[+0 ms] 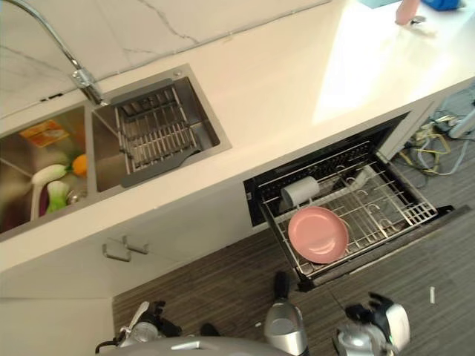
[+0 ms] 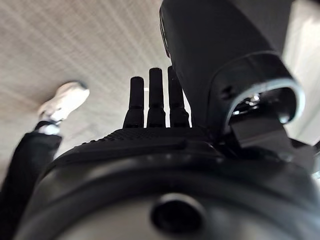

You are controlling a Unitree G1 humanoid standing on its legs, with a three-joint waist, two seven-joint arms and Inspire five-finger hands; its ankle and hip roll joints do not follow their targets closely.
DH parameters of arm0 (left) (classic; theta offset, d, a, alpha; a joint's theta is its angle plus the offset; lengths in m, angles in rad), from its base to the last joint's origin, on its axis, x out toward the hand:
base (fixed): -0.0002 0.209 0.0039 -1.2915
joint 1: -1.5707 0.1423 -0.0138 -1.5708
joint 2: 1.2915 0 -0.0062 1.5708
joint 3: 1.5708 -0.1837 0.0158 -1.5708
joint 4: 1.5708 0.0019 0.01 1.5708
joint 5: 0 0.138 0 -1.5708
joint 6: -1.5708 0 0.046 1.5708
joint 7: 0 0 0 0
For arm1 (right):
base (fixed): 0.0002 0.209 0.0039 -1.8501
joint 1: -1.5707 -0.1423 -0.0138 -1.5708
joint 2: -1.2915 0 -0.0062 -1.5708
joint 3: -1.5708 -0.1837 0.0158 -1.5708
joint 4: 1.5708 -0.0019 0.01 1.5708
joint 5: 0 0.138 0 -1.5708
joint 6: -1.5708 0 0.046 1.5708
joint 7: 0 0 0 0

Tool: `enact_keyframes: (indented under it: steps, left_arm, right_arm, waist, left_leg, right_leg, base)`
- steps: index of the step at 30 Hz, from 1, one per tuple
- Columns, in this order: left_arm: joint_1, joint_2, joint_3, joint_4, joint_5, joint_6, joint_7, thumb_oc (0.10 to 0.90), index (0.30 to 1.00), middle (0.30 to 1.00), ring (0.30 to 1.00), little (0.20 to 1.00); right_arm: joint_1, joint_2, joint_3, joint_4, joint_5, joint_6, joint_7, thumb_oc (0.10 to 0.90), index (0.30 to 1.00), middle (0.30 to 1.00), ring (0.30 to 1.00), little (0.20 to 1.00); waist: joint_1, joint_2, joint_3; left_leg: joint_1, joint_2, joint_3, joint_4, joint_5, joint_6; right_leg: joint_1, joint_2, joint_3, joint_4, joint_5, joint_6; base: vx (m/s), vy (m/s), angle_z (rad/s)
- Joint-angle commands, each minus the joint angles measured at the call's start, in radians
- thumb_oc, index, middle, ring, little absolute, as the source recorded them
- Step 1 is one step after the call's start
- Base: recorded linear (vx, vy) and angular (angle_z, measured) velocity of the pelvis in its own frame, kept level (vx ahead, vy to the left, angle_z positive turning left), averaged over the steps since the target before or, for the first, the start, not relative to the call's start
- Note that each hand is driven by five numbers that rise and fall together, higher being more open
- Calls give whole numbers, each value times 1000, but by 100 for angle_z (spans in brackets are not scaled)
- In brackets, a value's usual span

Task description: Place the dishes in the dishwasher.

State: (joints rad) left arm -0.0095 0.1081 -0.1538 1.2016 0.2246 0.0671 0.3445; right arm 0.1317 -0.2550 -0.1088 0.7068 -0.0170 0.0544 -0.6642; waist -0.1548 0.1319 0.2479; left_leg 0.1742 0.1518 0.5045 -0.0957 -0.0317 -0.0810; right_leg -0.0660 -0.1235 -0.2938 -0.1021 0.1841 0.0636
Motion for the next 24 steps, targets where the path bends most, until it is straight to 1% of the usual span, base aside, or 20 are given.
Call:
enact_keyframes:
  steps: [1,2,3,4,6,8,12,13,15,16,17,19,20,23,24]
  left_arm:
    - [-34,53,-45,12,-20,-22,24,800,900,900,900,900]
    - [-34,52,-53,3,-21,-24,21,800,900,900,900,900]
    - [-34,52,-53,3,-21,-24,21,800,900,900,900,900]
    - [-23,48,-44,-31,-104,-64,-10,800,900,900,900,900]
    - [-11,50,-46,-40,-151,-83,-56,800,900,900,900,900]
    - [-3,49,-37,-47,-214,-92,-82,800,900,900,900,900]
    - [-1,50,-37,-42,-244,-99,-121,800,900,900,900,900]
    - [-1,50,-37,-42,-244,-99,-121,800,900,900,900,900]
    - [1,50,-45,-45,-256,-102,-127,800,900,900,900,900]
    - [1,48,-46,-46,-273,-105,-138,800,900,900,900,900]
    - [1,49,-46,-47,-273,-105,-138,800,900,900,900,900]
    - [-3,44,-38,-34,-282,-105,-143,800,900,900,900,900]
    - [-7,45,-30,-17,-273,-101,-149,800,900,900,900,900]
    - [-6,45,-20,-1,-274,-97,-153,800,900,900,900,900]
    - [-6,44,-9,25,-262,-93,-158,800,900,900,900,900]
  right_arm:
    - [-152,-157,-36,-45,-38,-85,-7,400,300,300,300,300]
    - [-178,-175,-25,-36,-45,-81,1,400,300,300,300,300]
    - [-178,-176,-25,-35,-45,-81,1,400,300,300,300,300]
    - [-206,-208,-32,-29,-32,-82,24,400,300,300,300,300]
    - [-281,-254,-23,21,-5,-82,49,400,300,300,300,300]
    - [-351,-296,4,59,-2,-81,73,400,300,300,300,300]
    - [-441,-381,66,93,-54,-68,140,400,300,300,300,300]
    - [-441,-381,67,93,-54,-68,140,400,300,300,300,300]
    - [-472,-389,91,114,-57,-71,150,400,300,300,300,300]
    - [-470,-382,98,125,-50,-82,157,800,900,900,900,900]
    - [-470,-382,97,125,-50,-82,157,800,900,900,900,900]
    - [-445,-338,104,168,-31,-107,169,800,900,900,900,900]
    - [-420,-314,120,225,-32,-111,197,800,900,900,900,900]
    - [-396,-293,133,253,-37,-114,222,800,900,900,900,900]
    - [-358,-266,157,328,-68,-106,250,800,900,900,900,900]
  waist:
    - [47,-33,57]
    - [52,-23,57]
    - [52,-23,56]
    - [71,-6,54]
    - [92,11,47]
    - [113,22,40]
    - [140,29,21]
    - [139,28,22]
    - [155,23,10]
    - [167,16,0]
    - [166,16,0]
    - [179,3,-13]
    - [186,-5,-19]
    - [188,-12,-23]
    - [191,-22,-30]
  left_leg:
    - [-53,32,-41,21,113,-66]
    - [-59,30,-45,19,118,-66]
    - [-60,31,-45,19,118,-66]
    - [-61,26,-59,19,121,-67]
    - [-61,23,-78,20,121,-70]
    - [-64,20,-94,19,126,-73]
    - [-75,22,-120,17,138,-79]
    - [-72,22,-121,18,135,-80]
    - [-76,24,-133,18,139,-82]
    - [-85,29,-150,17,144,-84]
    - [-86,29,-152,17,144,-84]
    - [-91,35,-175,17,145,-84]
    - [-92,38,-185,16,144,-84]
    - [-91,39,-190,17,144,-84]
    - [-88,42,-196,17,141,-84]
  right_leg:
    - [109,-72,-21,97,-197,103]
    - [110,-73,-26,94,-195,101]
    - [109,-73,-26,94,-194,101]
    - [127,-81,-43,88,-197,101]
    - [151,-89,-66,79,-203,102]
    - [169,-94,-86,69,-202,101]
    - [191,-92,-120,49,-198,97]
    - [195,-92,-121,48,-201,98]
    - [205,-89,-134,42,-202,95]
    - [211,-85,-153,38,-205,92]
    - [212,-85,-155,38,-205,92]
    - [226,-78,-180,37,-211,86]
    - [235,-73,-192,37,-216,83]
    - [243,-70,-200,37,-219,81]
    - [253,-65,-211,37,-225,77]
  base:
    - [-48,30,-3]
    - [-9,22,7]
    - [-4,3,39]
    - [25,-7,53]
    - [27,-12,35]
    - [13,-24,34]
    - [20,-41,33]
    - [31,-39,22]
    - [25,-73,28]
    - [9,-80,24]
    - [17,-98,47]
    - [23,-89,47]
    - [15,-69,11]
    - [19,-39,23]
    - [19,-25,25]
